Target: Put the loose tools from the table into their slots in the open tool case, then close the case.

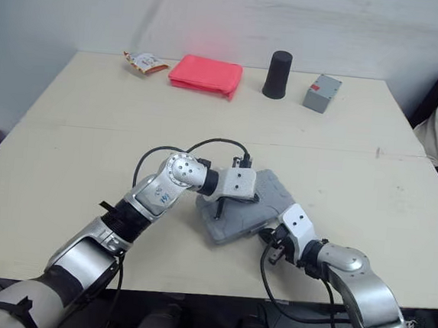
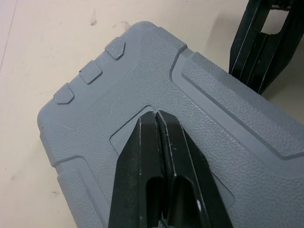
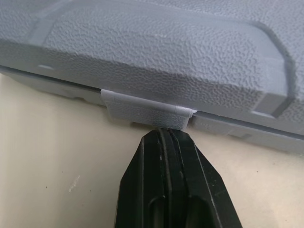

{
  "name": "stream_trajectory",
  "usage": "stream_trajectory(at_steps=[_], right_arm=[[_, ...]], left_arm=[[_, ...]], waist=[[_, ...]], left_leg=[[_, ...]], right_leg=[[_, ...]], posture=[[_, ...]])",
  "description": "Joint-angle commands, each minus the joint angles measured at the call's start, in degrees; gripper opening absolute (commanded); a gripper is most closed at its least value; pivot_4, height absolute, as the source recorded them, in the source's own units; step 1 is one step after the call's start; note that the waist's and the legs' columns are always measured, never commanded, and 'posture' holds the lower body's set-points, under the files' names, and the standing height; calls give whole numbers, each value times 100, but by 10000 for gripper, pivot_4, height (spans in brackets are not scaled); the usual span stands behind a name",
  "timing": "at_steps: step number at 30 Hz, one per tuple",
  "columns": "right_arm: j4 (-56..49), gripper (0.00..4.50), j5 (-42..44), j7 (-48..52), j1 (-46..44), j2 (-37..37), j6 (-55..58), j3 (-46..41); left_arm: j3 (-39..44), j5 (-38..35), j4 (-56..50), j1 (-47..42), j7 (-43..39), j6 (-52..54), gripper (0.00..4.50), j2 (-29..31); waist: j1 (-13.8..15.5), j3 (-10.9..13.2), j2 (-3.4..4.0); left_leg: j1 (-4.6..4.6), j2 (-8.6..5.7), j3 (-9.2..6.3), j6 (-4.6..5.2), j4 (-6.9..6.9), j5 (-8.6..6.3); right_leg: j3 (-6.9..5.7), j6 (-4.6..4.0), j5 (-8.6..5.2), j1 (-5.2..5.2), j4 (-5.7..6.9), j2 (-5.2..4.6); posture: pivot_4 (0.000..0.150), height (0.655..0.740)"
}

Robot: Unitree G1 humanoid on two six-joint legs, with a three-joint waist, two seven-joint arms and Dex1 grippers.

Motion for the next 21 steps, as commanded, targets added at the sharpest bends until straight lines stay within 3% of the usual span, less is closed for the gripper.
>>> stream_trajectory(at_steps=[1, 6, 9, 14, 21], right_arm=[[-560, 692, 314, 286, 213, -284, 127, -270], [-694, 692, 496, 410, 401, -528, 167, -499], [-689, 692, 523, 442, 421, -582, 157, -526], [-761, 692, 594, 469, 445, -626, 205, -555], [-753, 692, 827, 281, 323, -451, 460, -626]], left_arm=[[-382, -188, 216, 431, -525, 535, 0, -202], [309, -995, -307, 340, -652, 1131, 0, -433], [335, -1098, -428, 371, -696, 1307, 0, -389], [-543, -468, -403, 698, -926, 553, 0, 46], [-1040, 377, 354, 575, -479, -290, 0, 38]], waist=[[81, -2, 4], [119, 13, 20], [113, 45, 29], [121, 54, 29], [129, 47, 12]], left_leg=[[-3, 0, -2, 9, 0, -1], [-21, -4, -4, 34, 7, -27], [-29, -10, -2, 32, 11, -27], [-24, -23, 0, 25, 13, -22], [-8, -25, -9, 41, 16, -22]], right_leg=[[-2, -6, -3, -1, -5, 0], [-17, -17, -10, -6, -13, 1], [-27, -14, -10, -7, -19, 4], [-35, 6, -21, -2, -12, 7], [-29, 18, -17, 25, -18, -2]], posture=[[1500, 7355], [1500, 7355], [1500, 7355], [1500, 7355], [1500, 7355]])
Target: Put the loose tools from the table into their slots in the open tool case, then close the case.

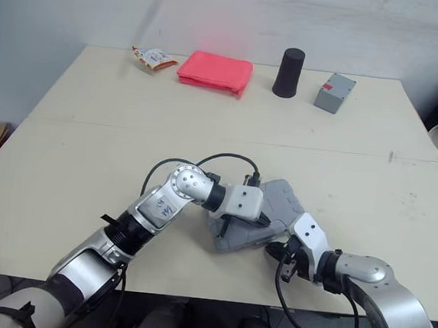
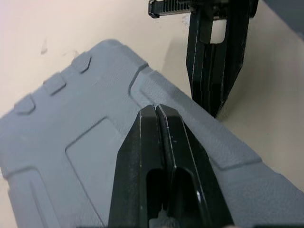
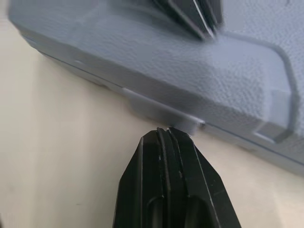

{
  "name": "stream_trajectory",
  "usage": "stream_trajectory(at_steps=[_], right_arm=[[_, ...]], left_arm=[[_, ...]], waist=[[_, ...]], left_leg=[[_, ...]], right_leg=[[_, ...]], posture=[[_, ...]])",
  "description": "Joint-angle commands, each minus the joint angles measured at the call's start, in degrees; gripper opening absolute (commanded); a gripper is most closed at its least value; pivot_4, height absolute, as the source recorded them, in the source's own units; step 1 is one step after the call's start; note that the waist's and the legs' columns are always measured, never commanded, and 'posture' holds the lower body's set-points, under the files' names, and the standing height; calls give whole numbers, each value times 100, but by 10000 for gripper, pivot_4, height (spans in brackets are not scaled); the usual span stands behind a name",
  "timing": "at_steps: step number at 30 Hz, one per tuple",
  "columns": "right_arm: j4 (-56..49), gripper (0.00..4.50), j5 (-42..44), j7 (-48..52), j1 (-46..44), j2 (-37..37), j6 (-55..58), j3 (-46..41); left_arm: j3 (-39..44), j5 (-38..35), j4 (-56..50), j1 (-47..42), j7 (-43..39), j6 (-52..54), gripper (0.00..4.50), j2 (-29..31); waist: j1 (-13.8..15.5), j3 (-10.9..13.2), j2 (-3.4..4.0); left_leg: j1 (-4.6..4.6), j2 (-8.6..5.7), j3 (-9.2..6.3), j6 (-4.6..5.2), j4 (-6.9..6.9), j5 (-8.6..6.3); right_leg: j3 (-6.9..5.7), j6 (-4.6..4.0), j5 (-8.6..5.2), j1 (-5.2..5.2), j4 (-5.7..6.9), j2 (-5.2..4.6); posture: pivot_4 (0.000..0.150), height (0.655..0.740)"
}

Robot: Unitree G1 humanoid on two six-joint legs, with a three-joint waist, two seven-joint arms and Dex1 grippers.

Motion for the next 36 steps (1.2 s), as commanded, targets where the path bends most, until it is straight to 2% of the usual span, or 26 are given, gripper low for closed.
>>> stream_trajectory(at_steps=[1, 4, 7, 19, 28, 36], right_arm=[[-135, 692, 102, -140, -153, 64, 77, -102], [-76, 692, 83, -180, -223, 97, 95, -39], [10, 692, 21, -296, -274, 178, 106, 61], [418, 692, -284, -654, -624, 575, -85, 297], [549, 692, -393, -850, -937, 849, -240, 138], [98, 692, -316, -544, -658, 493, -74, 147]], left_arm=[[-745, 700, 927, 247, 35, 75, 0, 7], [-705, 740, 1174, 191, 102, 37, 0, -80], [-689, 771, 1292, 198, 106, -63, 0, -56], [-565, 709, 1407, 155, 79, -19, 0, -69], [-600, 744, 1463, 191, 93, 25, 0, -84], [-269, 559, 1640, -89, 192, 51, 0, -129]], waist=[[8, -3, -4], [5, -8, -6], [-11, -17, -12], [-35, -31, -31], [-104, -33, -34], [-126, -25, -21]], left_leg=[[1, 2, -3, -1, 0, 5], [3, 3, -6, -23, 0, 11], [3, 8, -5, -13, -4, 21], [4, 12, -4, -10, -8, 22], [2, 15, -3, -10, -13, 22], [-5, 14, 1, -10, -15, 22]], right_leg=[[0, 3, 2, 1, 0, 0], [2, 6, 17, 5, -8, -9], [10, -70, 7, 14, -41, -10], [12, -72, 28, 27, -77, -11], [15, -73, 30, 21, -80, -12], [16, -71, 32, -15, -83, -15]], posture=[[1500, 7355], [1500, 7355], [1500, 7355], [1500, 7355], [1500, 7355], [1500, 7355]])
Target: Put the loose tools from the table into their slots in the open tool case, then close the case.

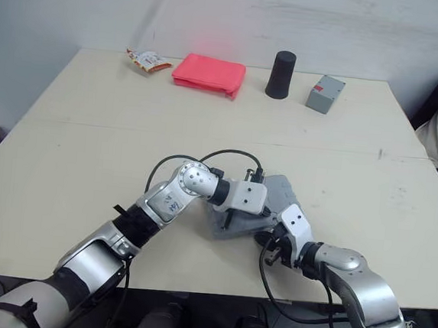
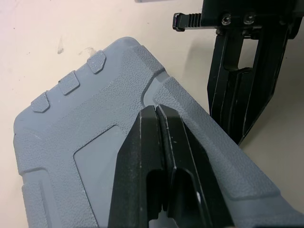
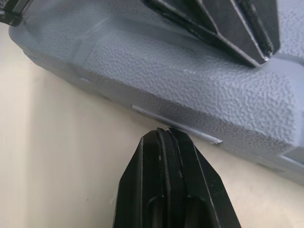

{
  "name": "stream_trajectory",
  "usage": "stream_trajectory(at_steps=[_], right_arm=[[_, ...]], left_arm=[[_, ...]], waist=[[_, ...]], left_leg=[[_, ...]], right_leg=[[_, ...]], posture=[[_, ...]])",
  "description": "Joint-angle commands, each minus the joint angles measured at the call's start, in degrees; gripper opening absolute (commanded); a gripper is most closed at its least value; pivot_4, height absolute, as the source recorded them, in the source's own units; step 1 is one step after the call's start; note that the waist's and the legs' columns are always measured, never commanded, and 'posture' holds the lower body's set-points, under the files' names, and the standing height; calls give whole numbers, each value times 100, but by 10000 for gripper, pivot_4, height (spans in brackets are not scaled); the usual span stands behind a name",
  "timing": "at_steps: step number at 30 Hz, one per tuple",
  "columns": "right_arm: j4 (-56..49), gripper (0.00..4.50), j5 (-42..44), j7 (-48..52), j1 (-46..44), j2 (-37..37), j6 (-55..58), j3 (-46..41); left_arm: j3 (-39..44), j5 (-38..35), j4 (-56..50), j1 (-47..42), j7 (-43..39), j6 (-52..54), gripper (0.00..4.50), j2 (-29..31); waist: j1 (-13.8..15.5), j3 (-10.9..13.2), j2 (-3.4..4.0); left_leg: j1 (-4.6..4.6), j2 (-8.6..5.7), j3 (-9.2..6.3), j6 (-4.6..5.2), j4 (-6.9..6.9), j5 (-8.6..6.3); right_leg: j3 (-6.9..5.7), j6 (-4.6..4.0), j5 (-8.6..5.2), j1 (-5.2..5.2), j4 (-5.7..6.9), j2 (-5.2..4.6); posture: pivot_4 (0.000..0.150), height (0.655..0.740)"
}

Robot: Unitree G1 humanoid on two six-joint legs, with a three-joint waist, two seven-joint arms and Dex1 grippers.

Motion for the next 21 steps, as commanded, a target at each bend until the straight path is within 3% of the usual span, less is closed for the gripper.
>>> stream_trajectory(at_steps=[1, 5, 7, 9, 11, 14, 19, 20, 21], right_arm=[[-574, 692, 27, 36, 12, -255, -167, -353], [-972, 692, 272, 416, 357, -683, -225, -737], [-1117, 692, 416, 600, 555, -871, -261, -1023], [-1273, 692, 623, 840, 769, -1062, -286, -1365], [-1429, 0, 1030, 1359, 1096, -1377, -244, -2044], [-1424, 10343, 1650, 1970, 1426, -1750, -57, -2959], [-888, 35493, 1958, 2789, 1664, -2252, -120, -4221], [-725, 40389, 1979, 2934, 1676, -2342, -117, -4428], [-608, 44782, 1990, 3049, 1692, -2404, -120, -4570]], left_arm=[[-174, 221, 744, 205, -150, 418, 0, 122], [560, -467, 237, 31, -466, 1052, 0, 327], [910, -818, -84, -65, -635, 1484, 0, 495], [1231, -1176, -456, -103, -850, 1918, 0, 760], [1754, -1745, -1089, -8, -1267, 2560, 5118, 1364], [2262, -2414, -1962, 434, -1857, 3059, 18149, 2325], [3421, -3218, -2887, 1628, -2314, 3696, 41434, 3939], [3772, -3412, -3054, 1899, -2312, 3876, 44978, 4196], [4010, -3569, -3183, 2088, -2286, 4008, 45000, 4371]], waist=[[5, 4, 7], [-26, 22, 27], [-58, 48, 43], [-68, 81, 56], [-53, 126, 91], [-50, 160, 90], [-21, 202, 54], [-20, 218, 40], [-8, 234, 33]], left_leg=[[-2, 0, 1, 0, 0, 0], [-29, 0, 5, 3, -2, 2], [-32, 0, 7, 9, -9, 5], [-36, 4, 7, 22, -21, 24], [-42, 4, 8, 14, -35, 33], [-106, -3, 18, -39, -39, 93], [-94, -19, 17, -27, -37, 91], [-94, -24, 21, -18, -35, 87], [-96, -30, 17, 22, -32, 65]], right_leg=[[0, 0, 0, -2, -1, -1], [2, 5, 3, -7, 0, 1], [1, 93, 50, -15, 4, 7], [0, 91, 49, -29, 6, 19], [-4, 87, 46, -46, 15, 23], [-6, 80, 41, -132, 93, 35], [-40, 78, 38, -120, 102, 31], [-39, 84, 38, -120, 95, 23], [-37, 89, 41, -119, 84, 13]], posture=[[1500, 7355], [1500, 7355], [1500, 7355], [1500, 7355], [1500, 7355], [1500, 7355], [1500, 7355], [1500, 7355], [1500, 7355]])
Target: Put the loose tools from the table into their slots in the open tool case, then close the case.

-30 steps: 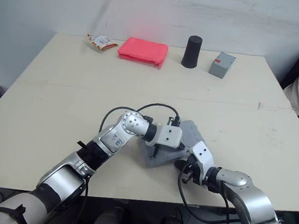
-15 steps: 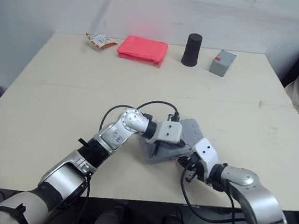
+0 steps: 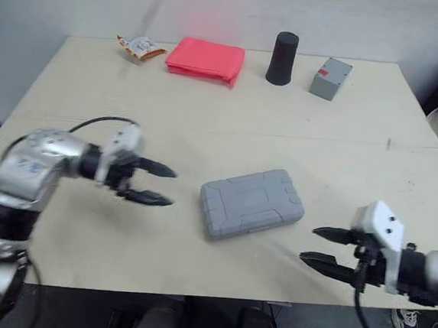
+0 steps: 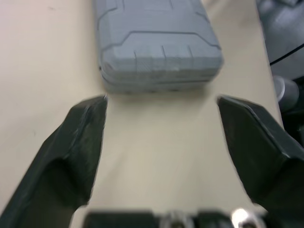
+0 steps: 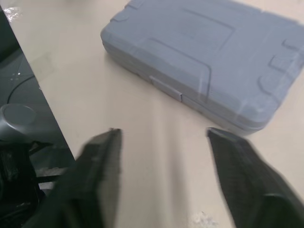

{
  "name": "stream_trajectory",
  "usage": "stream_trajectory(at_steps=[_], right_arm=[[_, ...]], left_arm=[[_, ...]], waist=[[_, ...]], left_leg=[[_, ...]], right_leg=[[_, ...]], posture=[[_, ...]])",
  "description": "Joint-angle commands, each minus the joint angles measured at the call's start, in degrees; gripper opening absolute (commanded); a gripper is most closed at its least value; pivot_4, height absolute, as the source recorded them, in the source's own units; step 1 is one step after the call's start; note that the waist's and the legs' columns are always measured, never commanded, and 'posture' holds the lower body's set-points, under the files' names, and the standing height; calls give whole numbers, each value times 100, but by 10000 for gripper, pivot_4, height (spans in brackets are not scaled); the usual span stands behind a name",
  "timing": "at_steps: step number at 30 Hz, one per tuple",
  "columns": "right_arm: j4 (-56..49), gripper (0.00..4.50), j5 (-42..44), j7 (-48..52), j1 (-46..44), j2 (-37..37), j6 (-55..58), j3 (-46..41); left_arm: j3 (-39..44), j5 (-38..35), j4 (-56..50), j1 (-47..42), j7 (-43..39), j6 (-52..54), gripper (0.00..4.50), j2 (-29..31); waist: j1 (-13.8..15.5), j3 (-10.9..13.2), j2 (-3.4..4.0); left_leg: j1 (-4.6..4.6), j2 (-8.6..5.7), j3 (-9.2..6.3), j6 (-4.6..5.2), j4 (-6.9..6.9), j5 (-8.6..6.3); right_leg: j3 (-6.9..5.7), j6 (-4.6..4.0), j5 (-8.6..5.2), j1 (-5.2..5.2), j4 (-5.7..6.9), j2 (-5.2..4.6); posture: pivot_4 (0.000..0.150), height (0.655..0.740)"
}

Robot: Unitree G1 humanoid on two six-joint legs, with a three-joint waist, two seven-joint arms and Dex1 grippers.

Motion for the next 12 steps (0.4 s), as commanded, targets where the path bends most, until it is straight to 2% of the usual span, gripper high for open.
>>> stream_trajectory(at_steps=[1, 4, 8, 12], right_arm=[[404, 44782, 99, 575, 104, -248, -126, -725], [846, 44782, -51, 1089, 218, -472, -328, -1136], [1435, 44782, -243, 1266, -48, -734, -664, -1201], [1749, 44782, -326, 1352, -345, -879, -870, -933]], left_arm=[[1131, -685, -643, 615, -142, 448, 45000, 567], [2309, -1005, -1002, 1660, -410, 603, 45000, 1072], [3690, -1427, -1454, 2638, -554, 970, 45000, 1312], [4082, -1708, -1554, 2786, -264, 1173, 45000, 1335]], waist=[[30, 24, -9], [-15, 50, -1], [-20, 61, 20], [-8, 65, 28]], left_leg=[[-2, 0, -4, 5, 6, 2], [-5, 0, -10, -26, -4, -5], [0, -7, -8, -41, -35, 1], [0, -10, -9, -92, -65, 30]], right_leg=[[10, 8, 5, 5, -11, -10], [25, 11, 22, 7, -39, -30], [24, -7, 14, -3, -52, -44], [14, -13, 11, -15, -53, -45]], posture=[[1500, 7355], [1500, 7355], [1500, 7355], [1500, 7355]])
